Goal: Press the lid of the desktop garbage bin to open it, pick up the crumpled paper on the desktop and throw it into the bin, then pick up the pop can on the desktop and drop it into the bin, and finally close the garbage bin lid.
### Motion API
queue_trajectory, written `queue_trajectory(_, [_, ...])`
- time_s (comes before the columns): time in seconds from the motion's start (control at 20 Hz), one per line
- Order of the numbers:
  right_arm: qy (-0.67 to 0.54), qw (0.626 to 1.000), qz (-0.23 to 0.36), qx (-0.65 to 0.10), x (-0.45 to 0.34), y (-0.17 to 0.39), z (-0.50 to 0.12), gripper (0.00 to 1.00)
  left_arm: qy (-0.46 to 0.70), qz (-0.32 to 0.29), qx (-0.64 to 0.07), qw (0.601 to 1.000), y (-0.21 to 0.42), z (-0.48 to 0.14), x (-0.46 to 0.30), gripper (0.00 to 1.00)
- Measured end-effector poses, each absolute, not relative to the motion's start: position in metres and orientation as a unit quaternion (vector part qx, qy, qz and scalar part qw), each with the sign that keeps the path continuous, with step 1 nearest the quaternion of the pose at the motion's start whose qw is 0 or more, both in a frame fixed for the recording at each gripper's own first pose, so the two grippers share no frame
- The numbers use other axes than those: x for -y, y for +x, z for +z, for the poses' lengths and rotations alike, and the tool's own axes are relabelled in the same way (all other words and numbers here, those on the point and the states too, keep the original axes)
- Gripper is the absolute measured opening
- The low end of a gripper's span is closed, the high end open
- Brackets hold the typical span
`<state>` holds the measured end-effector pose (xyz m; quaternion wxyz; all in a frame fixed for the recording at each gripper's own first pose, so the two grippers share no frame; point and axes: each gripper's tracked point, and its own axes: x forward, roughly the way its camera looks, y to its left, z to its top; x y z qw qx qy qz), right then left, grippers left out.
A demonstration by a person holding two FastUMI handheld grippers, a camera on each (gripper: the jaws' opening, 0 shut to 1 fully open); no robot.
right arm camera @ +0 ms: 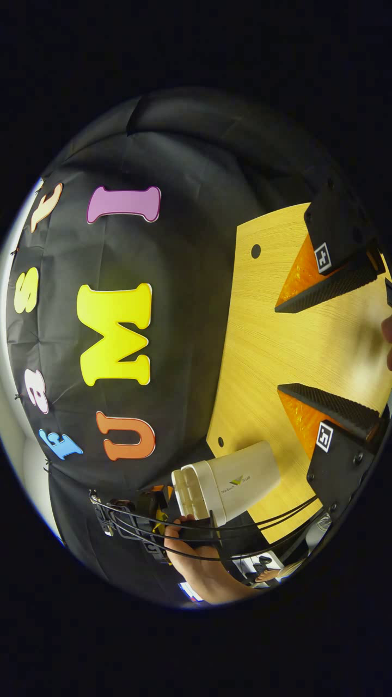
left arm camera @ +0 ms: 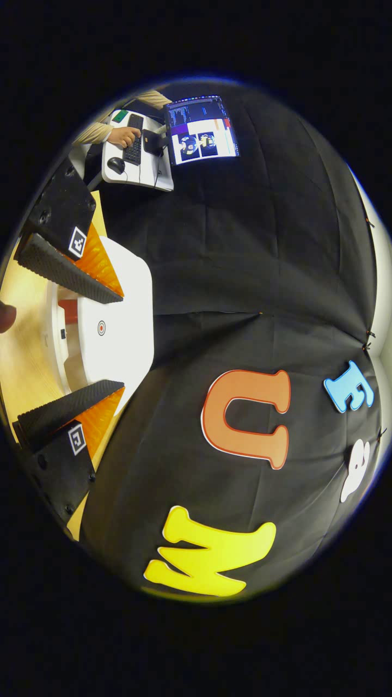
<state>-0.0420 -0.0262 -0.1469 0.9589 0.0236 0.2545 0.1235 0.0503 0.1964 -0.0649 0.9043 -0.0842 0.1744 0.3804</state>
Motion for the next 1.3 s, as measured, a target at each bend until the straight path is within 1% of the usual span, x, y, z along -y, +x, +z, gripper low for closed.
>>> queue_trajectory(0.1, [0.020,0.958,0.126,-0.256,0.022,-0.043,-0.148,0.83,-0.077,0.377,-0.187,0.904,0.046,-0.081,-0.196,0.94])
queue_trajectory(0.2, [0.016,0.959,0.128,-0.254,0.019,-0.042,-0.148,0.83,-0.072,0.369,-0.201,0.905,0.042,-0.096,-0.193,0.92])
queue_trajectory(0.3, [0.016,0.958,0.126,-0.257,0.017,-0.045,-0.150,0.83,-0.060,0.364,-0.204,0.907,0.040,-0.102,-0.192,0.92])
queue_trajectory(0.4, [0.022,0.957,0.124,-0.260,0.014,-0.045,-0.154,0.83,-0.045,0.360,-0.194,0.911,0.040,-0.101,-0.193,0.92])
queue_trajectory(0.55, [0.028,0.957,0.121,-0.263,0.010,-0.045,-0.157,0.83,-0.056,0.362,-0.165,0.916,0.039,-0.108,-0.191,0.92])
queue_trajectory(0.7, [0.035,0.956,0.120,-0.265,0.006,-0.046,-0.159,0.83,-0.039,0.349,-0.172,0.920,0.040,-0.110,-0.191,0.92])
queue_trajectory(0.8, [0.035,0.954,0.120,-0.271,0.003,-0.049,-0.164,0.83,-0.043,0.340,-0.166,0.925,0.040,-0.114,-0.190,0.91])
queue_trajectory(1.05, [0.030,0.958,0.110,-0.264,0.003,-0.040,-0.165,0.83,-0.006,0.324,-0.143,0.935,0.041,-0.102,-0.188,0.90])
queue_trajectory(1.15, [0.031,0.962,0.096,-0.253,0.006,-0.033,-0.161,0.83,0.014,0.313,-0.141,0.939,0.042,-0.101,-0.188,0.89])
queue_trajectory(1.3, [0.034,0.966,0.084,-0.243,0.005,-0.027,-0.155,0.83,-0.009,0.283,-0.134,0.950,0.045,-0.101,-0.182,0.89])
